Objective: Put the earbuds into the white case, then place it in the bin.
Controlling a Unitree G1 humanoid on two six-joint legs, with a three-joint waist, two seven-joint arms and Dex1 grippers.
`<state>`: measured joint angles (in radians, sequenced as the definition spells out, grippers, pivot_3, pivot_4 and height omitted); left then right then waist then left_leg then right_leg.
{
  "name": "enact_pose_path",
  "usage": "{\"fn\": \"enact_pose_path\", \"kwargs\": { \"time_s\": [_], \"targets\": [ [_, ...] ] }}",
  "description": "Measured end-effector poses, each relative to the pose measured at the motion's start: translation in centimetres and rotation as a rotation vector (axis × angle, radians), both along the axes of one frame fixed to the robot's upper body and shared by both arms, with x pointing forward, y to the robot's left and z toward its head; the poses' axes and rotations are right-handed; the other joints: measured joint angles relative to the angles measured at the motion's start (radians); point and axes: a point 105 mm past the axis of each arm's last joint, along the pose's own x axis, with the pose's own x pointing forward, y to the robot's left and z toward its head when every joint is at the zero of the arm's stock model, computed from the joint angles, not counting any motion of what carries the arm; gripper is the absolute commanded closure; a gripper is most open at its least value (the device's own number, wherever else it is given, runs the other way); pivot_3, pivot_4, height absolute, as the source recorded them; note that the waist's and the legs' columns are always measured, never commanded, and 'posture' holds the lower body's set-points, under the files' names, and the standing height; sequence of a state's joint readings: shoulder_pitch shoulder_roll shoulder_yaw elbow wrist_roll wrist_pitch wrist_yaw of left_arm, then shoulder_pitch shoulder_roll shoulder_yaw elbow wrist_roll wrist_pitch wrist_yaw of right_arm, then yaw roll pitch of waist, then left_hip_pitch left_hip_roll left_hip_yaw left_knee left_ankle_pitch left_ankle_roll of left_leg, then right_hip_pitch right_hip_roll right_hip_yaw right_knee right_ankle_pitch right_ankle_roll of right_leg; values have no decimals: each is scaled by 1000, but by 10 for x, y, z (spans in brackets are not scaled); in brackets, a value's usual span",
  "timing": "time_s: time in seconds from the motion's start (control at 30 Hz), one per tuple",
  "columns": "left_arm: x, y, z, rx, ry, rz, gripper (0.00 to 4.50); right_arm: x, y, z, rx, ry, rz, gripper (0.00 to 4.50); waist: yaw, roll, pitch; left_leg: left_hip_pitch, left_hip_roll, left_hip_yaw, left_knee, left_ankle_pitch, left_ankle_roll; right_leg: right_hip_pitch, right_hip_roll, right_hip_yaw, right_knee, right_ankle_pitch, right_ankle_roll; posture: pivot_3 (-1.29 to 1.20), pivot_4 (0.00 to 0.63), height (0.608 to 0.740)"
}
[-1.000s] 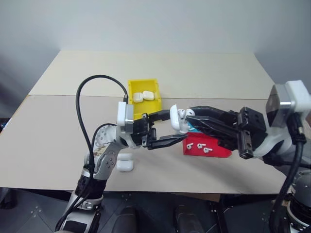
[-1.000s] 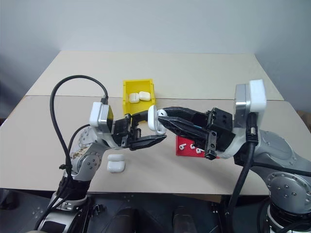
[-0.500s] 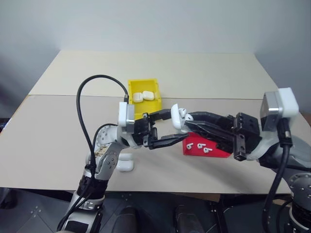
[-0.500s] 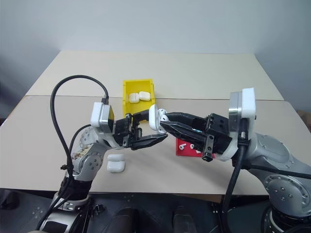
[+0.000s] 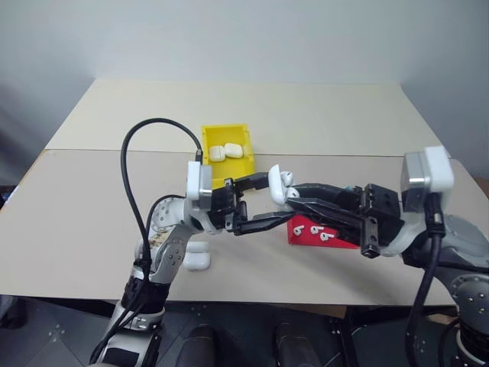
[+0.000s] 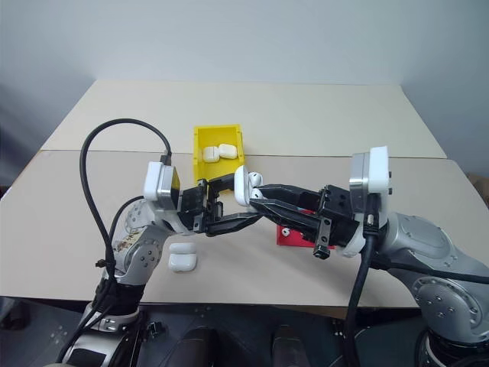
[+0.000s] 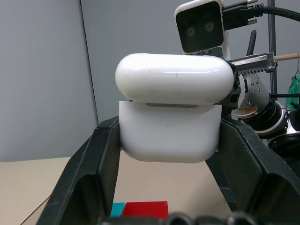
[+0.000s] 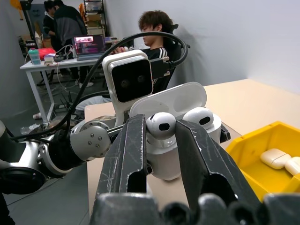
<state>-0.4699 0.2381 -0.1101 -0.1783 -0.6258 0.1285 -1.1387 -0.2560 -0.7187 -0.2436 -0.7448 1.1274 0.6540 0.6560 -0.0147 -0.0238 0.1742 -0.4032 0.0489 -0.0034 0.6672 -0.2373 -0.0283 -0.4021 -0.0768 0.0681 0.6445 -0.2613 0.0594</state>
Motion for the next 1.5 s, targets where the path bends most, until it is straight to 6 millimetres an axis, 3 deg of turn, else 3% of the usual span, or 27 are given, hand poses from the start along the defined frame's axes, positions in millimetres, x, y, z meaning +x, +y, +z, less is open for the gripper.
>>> {"fn": "enact_pose_path", "kwargs": {
  "time_s": [0.13,0.5,0.67,0.77,0.97,1.27,1.5],
  "targets": [
    [0,0,0,-2,0,-1,1702,0,0,-1,-10,-18,-9,1776,-1,0,0,0,0,0,0,0,0,0,0,0,0,0,0,0,150,740],
    [3,0,-3,2,15,2,1702,-1,-8,-5,-58,-30,-20,1776,0,0,0,0,0,0,0,0,0,0,0,0,0,0,0,0,150,740],
    [12,-1,-11,23,19,34,1702,1,-22,17,-92,-111,-33,1776,-2,0,0,0,0,0,0,0,0,0,0,0,0,0,0,0,150,740],
    [14,-6,-9,30,-3,23,1702,4,-22,45,-118,-213,-36,2333,-3,0,0,1,0,0,0,0,0,0,0,0,0,0,0,0,150,740],
    [19,-13,-14,43,-14,26,1702,9,-2,63,-217,-203,22,4418,0,0,0,-1,0,0,0,0,0,-1,0,0,-1,0,0,0,150,740],
    [30,-22,-19,82,-31,59,1702,14,30,48,-435,-241,32,4468,2,0,0,-3,0,0,1,0,0,-3,0,-1,-1,0,0,0,150,740],
    [30,-23,-14,77,-64,63,1702,24,36,20,-583,-244,8,4468,2,0,0,-3,0,0,1,0,1,-3,0,-1,-1,0,0,0,150,740]
  ]
}}
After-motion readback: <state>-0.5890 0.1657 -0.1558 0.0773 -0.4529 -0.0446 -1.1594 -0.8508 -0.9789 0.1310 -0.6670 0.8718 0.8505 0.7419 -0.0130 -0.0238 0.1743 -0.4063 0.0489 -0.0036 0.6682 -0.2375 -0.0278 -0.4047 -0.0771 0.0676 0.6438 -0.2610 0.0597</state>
